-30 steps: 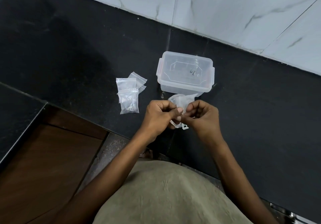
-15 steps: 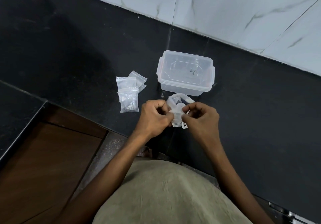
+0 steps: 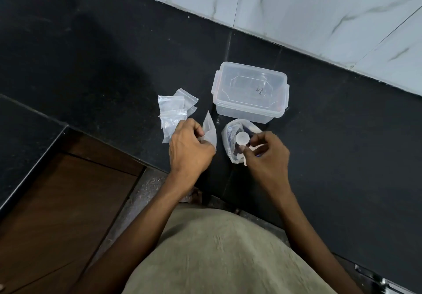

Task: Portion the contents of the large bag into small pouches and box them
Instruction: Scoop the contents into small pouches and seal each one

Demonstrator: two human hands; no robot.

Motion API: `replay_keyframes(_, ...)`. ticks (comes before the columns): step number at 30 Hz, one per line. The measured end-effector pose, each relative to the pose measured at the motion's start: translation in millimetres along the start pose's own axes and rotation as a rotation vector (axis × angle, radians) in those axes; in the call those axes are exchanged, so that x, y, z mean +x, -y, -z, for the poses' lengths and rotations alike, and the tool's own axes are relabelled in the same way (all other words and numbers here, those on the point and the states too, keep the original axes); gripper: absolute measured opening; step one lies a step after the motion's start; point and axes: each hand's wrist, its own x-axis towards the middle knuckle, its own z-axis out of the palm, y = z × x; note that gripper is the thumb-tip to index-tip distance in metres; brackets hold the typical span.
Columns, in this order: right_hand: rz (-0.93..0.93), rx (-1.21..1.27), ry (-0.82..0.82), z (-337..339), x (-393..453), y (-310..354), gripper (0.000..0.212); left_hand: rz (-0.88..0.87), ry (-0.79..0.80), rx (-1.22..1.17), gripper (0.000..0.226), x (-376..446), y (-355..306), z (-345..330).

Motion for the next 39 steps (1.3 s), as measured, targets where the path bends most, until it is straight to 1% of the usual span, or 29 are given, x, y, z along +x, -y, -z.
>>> replay_keyframes(2, -0.007, -0.203, -0.018, 1, 3, -12, 0.025, 0.019, -0.002, 0.059, 0.019, 4, 4, -1)
replay_keyframes(4, -0.032, -0.373, 0.029, -5, 4, -20, 0.032, 0.000, 0.010, 0.104, 0.016, 6, 5, -5)
replay_keyframes(6, -0.061, -0.468, 0.089, -14, 4, -24, 0.039, -0.047, 0.036, 0.119, 0.021, 7, 6, -9)
replay_keyframes(9, -0.060, -0.499, 0.089, -20, 2, -26, 0.032, -0.111, 0.053, 0.154, 0.035, 9, 8, -14)
replay_keyframes(10, -0.056, -0.509, 0.079, -21, 2, -28, 0.030, -0.149, 0.045, 0.170, 0.037, 9, 9, -16)
replay_keyframes(12, -0.063, -0.518, 0.067, -21, 4, -31, 0.027, -0.270, 0.035, 0.180, 0.033, 10, 14, -20)
replay_keyframes(14, -0.077, -0.507, 0.057, -21, 5, -34, 0.025, -0.393, 0.061, 0.214, 0.030, 11, 19, -26)
replay_keyframes(16, -0.085, -0.476, 0.044, -22, 5, -36, 0.023, -0.448, 0.108, 0.291, 0.031, 12, 19, -32)
replay_keyframes(19, -0.116, -0.345, 0.036, -21, 4, -38, 0.017, -0.447, 0.154, 0.383, 0.025, 13, 15, -42)
replay_keyframes(22, -0.174, -0.201, 0.033, -19, 6, -41, 0.008, -0.446, 0.196, 0.456, 0.026, 18, 15, -53)
replay_keyframes(25, -0.269, -0.099, 0.012, -17, 7, -45, 0.007, -0.406, 0.254, 0.440, 0.025, 22, 14, -61)
replay_keyframes(28, -0.322, -0.058, -0.015, -14, 5, -45, 0.005, -0.374, 0.282, 0.377, 0.022, 20, 15, -63)
replay_keyframes(31, -0.318, -0.027, -0.062, -8, 4, -42, 0.010, -0.375, 0.225, 0.335, 0.019, 15, 15, -62)
replay_keyframes(34, -0.296, -0.019, -0.088, -3, 4, -39, 0.013, -0.339, 0.140, 0.187, 0.002, 11, 15, -65)
replay_keyframes(36, -0.285, -0.012, -0.097, -2, 5, -41, 0.013, -0.294, 0.172, 0.111, 0.019, 11, 11, -67)
replay_keyframes(39, -0.246, 0.003, -0.101, -2, 3, -43, 0.009, -0.175, 0.287, 0.089, 0.043, 13, -1, -74)
